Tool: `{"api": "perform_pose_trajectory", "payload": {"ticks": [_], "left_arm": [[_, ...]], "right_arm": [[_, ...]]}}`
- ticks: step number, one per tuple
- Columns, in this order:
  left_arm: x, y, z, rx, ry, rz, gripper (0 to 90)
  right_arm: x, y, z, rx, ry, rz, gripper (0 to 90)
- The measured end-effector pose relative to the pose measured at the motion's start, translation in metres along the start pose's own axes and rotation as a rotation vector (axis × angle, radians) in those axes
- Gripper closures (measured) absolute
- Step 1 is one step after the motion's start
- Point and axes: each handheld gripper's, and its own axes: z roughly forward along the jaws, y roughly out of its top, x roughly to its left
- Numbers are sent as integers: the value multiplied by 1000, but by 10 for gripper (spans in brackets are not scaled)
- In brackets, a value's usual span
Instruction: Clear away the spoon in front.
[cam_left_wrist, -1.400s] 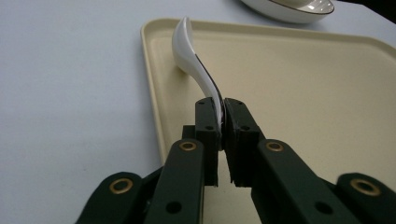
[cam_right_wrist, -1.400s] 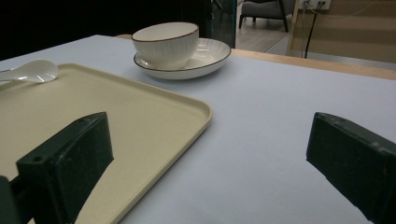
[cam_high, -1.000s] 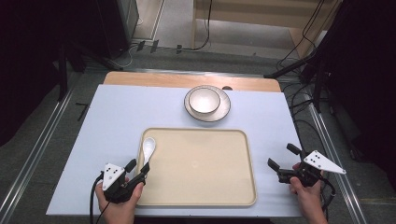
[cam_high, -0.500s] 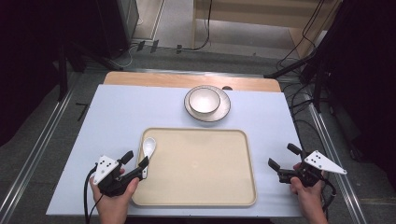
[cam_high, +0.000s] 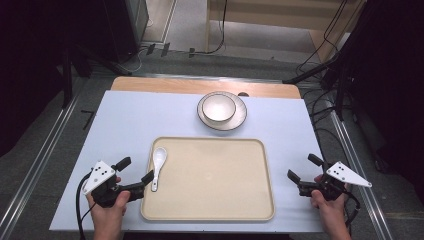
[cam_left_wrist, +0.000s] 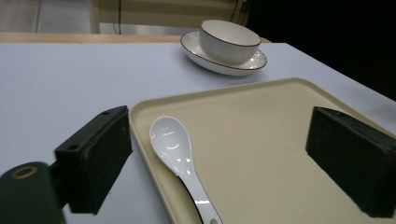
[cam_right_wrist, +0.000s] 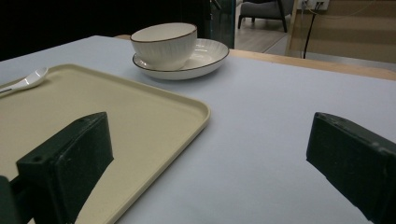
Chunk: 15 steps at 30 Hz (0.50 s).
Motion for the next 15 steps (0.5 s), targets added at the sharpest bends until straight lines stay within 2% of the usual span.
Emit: {"api": "perform_pose_trajectory", "payload": {"ticks": [2, 7, 15], "left_arm": [[4, 1, -3, -4, -28, 4, 0], [13, 1, -10, 0, -36, 13, 0], [28, 0, -19, 2, -22, 34, 0]], "right_arm": [[0, 0, 0, 1, -2, 1, 5], [1, 0, 0, 3, -3, 0, 5], [1, 0, -1, 2, -8, -1, 5]]}}
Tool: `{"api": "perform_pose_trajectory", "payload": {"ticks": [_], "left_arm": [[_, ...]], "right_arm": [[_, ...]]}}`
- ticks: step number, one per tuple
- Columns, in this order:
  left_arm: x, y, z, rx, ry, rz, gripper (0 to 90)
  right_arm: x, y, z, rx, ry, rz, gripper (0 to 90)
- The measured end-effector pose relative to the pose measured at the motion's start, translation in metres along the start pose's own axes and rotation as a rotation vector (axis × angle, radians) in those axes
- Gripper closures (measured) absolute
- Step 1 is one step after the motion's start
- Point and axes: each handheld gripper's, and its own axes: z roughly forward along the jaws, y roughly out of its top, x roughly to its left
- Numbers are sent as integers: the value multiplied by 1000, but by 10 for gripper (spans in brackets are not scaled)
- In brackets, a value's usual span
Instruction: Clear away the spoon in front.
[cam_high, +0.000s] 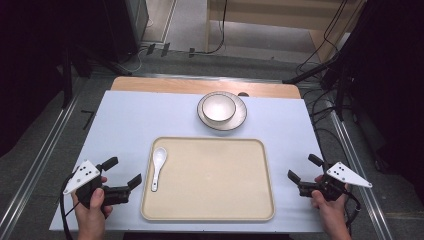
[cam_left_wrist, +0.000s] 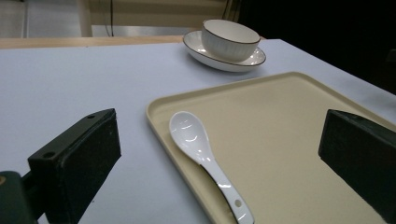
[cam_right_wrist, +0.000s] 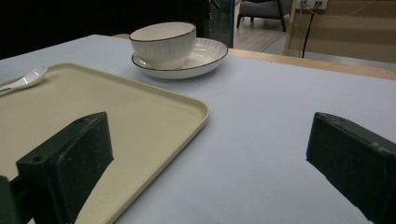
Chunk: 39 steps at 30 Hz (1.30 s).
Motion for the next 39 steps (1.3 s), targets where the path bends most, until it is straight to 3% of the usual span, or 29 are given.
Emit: {"api": "perform_pose_trajectory", "payload": {"ticks": [17, 29, 34, 39], "left_arm": [[36, -9, -23, -13, 36, 6, 0], [51, -13, -30, -19, 15, 26, 0], [57, -11, -27, -32, -23, 35, 0], [57, -14, -23, -16, -25, 40, 0]], "right_arm": [[1, 0, 0, 4, 0, 1, 5], [1, 2, -2, 0, 2, -3, 1], [-2, 4, -3, -12, -2, -7, 0], [-3, 4, -4, -12, -3, -10, 0]]}}
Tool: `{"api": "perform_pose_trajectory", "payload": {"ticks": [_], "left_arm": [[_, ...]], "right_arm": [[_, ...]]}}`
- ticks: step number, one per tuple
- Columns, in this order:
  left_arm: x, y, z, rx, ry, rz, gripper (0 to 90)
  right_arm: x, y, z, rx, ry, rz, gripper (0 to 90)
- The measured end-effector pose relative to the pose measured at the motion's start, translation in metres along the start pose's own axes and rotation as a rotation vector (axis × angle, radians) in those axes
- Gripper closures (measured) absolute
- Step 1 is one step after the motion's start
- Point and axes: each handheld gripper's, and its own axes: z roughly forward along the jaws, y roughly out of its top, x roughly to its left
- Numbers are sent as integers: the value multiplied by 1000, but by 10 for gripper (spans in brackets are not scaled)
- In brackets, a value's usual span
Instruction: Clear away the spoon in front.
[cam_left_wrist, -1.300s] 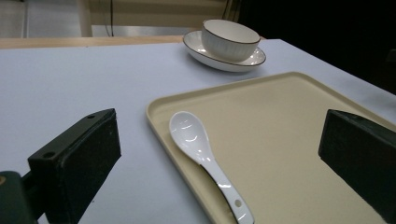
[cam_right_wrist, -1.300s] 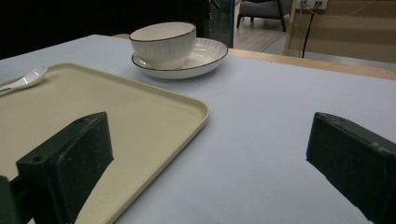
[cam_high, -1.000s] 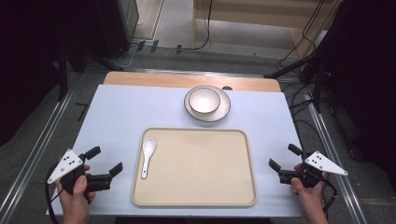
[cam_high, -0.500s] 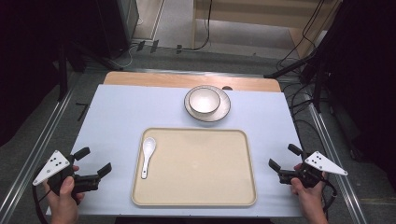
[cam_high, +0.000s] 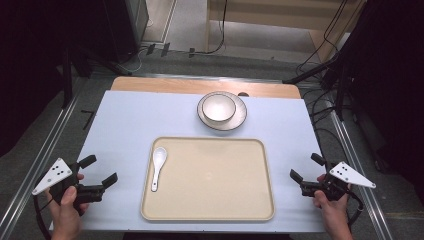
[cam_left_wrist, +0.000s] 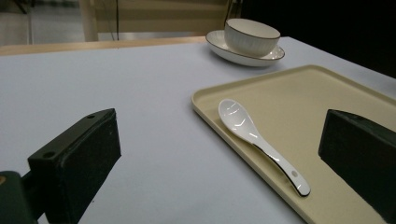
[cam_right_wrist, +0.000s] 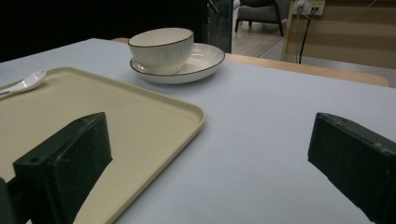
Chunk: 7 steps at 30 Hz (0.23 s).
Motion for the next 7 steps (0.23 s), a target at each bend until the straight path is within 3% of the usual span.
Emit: {"api": "perform_pose_trajectory", "payload": {"ticks": [7], "left_arm": [[-1, -2, 4, 22, 2, -1, 0]], "right_arm": [[0, 0, 0, 1, -1, -3, 0]]}}
